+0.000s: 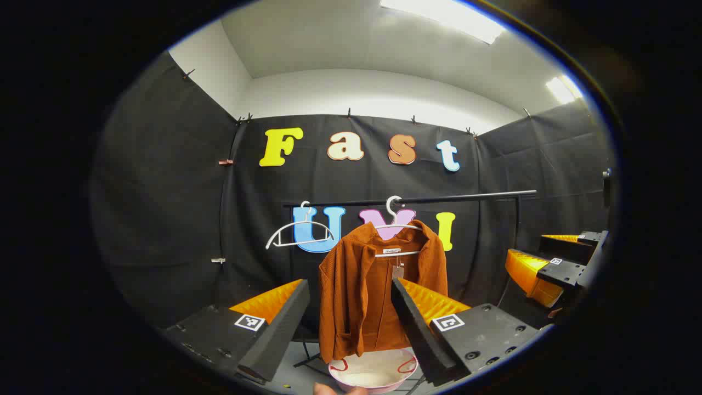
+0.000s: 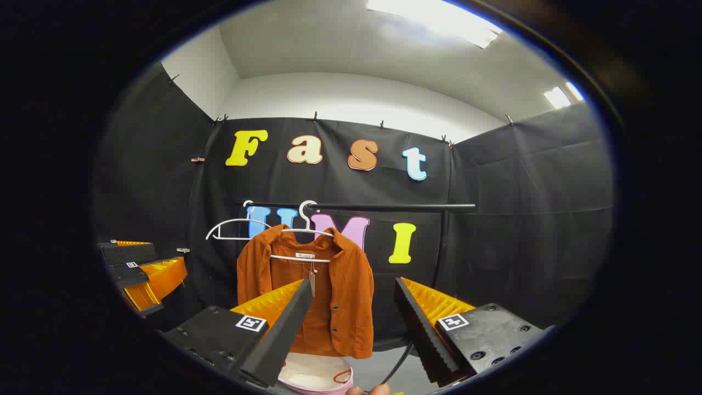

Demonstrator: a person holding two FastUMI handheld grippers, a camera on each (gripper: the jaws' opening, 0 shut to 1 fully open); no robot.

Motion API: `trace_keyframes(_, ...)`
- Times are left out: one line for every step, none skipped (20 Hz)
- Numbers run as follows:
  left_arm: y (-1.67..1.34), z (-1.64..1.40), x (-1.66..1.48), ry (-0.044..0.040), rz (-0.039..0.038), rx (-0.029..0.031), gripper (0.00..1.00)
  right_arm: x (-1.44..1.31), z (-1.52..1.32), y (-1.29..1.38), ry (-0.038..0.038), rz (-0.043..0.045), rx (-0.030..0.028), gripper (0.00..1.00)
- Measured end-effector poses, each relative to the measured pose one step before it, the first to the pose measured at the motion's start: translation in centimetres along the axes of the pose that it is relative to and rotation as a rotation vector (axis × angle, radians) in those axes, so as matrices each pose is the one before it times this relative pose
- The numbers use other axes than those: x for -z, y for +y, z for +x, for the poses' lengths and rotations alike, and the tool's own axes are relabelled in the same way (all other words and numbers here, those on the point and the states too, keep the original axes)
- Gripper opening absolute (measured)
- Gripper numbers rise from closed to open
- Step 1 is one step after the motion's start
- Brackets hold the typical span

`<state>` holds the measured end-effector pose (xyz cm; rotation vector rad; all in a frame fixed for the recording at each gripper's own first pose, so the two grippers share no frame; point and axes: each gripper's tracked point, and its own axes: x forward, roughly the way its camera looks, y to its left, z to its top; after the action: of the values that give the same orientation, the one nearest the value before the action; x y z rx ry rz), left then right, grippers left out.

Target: Grasp the clothes on the hanger with both hands and then place them into the laundry hamper below.

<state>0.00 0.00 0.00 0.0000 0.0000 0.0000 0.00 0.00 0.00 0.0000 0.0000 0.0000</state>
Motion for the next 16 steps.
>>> trace_keyframes(0.095,0.0,-0.097,0.00069,-0.00181,0.00102,0.95,-0.047,0.013,-0.024,-0.00069,-0.00271,-0.00107,0.98)
trace_keyframes(0.012,-0.034,0.03,-0.00009,-0.00169,0.00276,0.92,-0.027,-0.034,-0.025,0.0005,-0.00304,0.00031,0.98)
trace_keyframes(-0.015,-0.042,-0.106,-0.00103,-0.00063,0.00145,0.95,-0.037,-0.02,-0.028,-0.00048,-0.00155,-0.00051,0.98)
trace_keyframes(-0.053,0.044,0.064,0.00023,0.00176,0.00279,0.92,-0.071,-0.019,0.008,-0.00055,-0.00087,-0.00018,0.98)
trace_keyframes(-0.041,-0.024,-0.027,0.00022,0.00289,0.00178,0.92,-0.036,0.011,-0.002,-0.00042,0.00053,-0.00005,0.98)
trace_keyframes(0.0,0.001,0.135,-0.00102,0.00251,-0.00054,0.92,-0.001,-0.024,-0.016,-0.00024,-0.00033,0.00075,0.98)
trace_keyframes(-0.002,0.021,0.03,-0.00037,0.00161,0.00131,0.95,0.006,-0.007,-0.008,-0.00064,-0.00115,-0.00015,0.98)
trace_keyframes(-0.073,0.027,0.154,0.00093,0.00086,0.00026,0.92,-0.093,-0.066,-0.022,-0.00158,-0.00102,0.0,0.98)
trace_keyframes(-0.014,-0.029,-0.075,0.00009,0.00034,0.0008,0.92,0.014,0.058,0.003,0.00013,-0.00094,-0.00057,0.98)
trace_keyframes(0.056,-0.082,-0.051,-0.00303,-0.0002,-0.00052,0.92,-0.043,-0.005,-0.004,-0.00114,0.0003,-0.00022,0.98)
trace_keyframes(-0.029,0.01,-0.17,-0.00243,-0.00041,0.0013,0.92,-0.037,0.014,-0.023,-0.00054,0.00081,0.0,0.98)
trace_keyframes(-0.034,-0.027,0.03,-0.00036,0.00017,0.0012,0.95,0.021,-0.003,-0.044,0.00132,0.00084,0.00269,0.97)
trace_keyframes(0.016,-0.08,-0.098,-0.00015,0.00097,0.0004,0.95,0.014,-0.113,-0.031,0.00161,0.00165,0.00201,0.98)
trace_keyframes(0.028,-0.149,0.05,0.00077,0.00186,0.00187,0.95,-0.119,-0.092,0.025,-0.00139,0.00112,-0.001,0.98)
trace_keyframes(0.013,-0.087,-0.049,0.002,0.00162,0.00084,0.95,-0.104,0.016,-0.054,-0.00041,-0.00189,-0.00004,0.98)
trace_keyframes(-0.049,0.002,0.163,0.00219,0.00097,0.00276,0.95,0.028,0.013,-0.014,-0.00033,-0.003,-0.00005,0.98)
